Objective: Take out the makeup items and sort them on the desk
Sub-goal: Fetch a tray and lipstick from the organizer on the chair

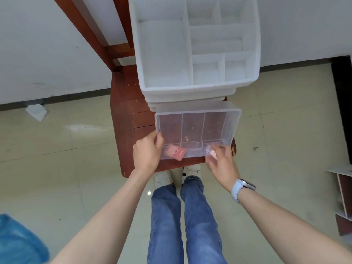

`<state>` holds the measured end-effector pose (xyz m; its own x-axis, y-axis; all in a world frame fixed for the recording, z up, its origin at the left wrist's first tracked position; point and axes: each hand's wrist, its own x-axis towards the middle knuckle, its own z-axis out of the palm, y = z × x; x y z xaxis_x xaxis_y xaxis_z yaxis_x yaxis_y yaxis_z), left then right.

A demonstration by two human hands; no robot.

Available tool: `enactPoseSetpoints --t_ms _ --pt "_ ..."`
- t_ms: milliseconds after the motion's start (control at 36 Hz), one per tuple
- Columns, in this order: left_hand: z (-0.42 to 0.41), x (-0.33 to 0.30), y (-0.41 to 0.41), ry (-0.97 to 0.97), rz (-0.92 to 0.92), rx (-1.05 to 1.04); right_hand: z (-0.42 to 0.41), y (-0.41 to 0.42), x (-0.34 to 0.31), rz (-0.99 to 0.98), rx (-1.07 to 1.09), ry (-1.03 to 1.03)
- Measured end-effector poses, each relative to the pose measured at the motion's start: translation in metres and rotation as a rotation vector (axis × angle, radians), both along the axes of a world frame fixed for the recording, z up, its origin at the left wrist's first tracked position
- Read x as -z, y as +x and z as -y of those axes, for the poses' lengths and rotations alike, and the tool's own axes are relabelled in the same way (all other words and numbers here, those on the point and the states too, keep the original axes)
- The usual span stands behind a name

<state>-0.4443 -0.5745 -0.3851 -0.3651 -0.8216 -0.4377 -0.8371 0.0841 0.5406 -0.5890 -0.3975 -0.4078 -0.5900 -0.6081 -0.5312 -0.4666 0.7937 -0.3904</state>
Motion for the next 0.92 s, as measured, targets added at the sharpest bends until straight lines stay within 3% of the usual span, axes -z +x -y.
enactPoseSetpoints --t_ms 194,389,500,611,667,722,806,917 --pt "-0.002 0.009 0.013 0.038 0.032 -0.127 -0.009 0.012 0.014 -0.132 -0.060 -0.107" --pt "-0.001 0.020 0.019 0.006 -0.024 -0.220 -0.024 0.014 0.012 -0.047 0.442 -0.123" --pt "-0.015 0.007 0.015 -0.102 -0.063 -0.309 -0.030 0.011 0.016 0.123 0.563 -0.042" --pt "-0.043 -0.001 0.018 -0.400 -0.082 0.143 -0.020 0.005 0.023 0.179 0.634 -0.037" --pt "-0.054 0.010 0.018 -0.441 -0.091 0.478 -0.016 0.002 0.027 0.201 0.647 -0.037" --pt "-0.059 0.027 0.020 -0.435 0.022 0.718 -0.014 -0.001 0.031 0.226 0.668 -0.040" --pt "-0.058 0.046 0.023 -0.402 0.199 0.785 -0.016 -0.005 0.036 0.266 0.709 -0.019" --pt "-0.051 0.051 0.020 -0.447 0.144 0.791 -0.018 -0.010 0.037 0.329 0.723 -0.008"
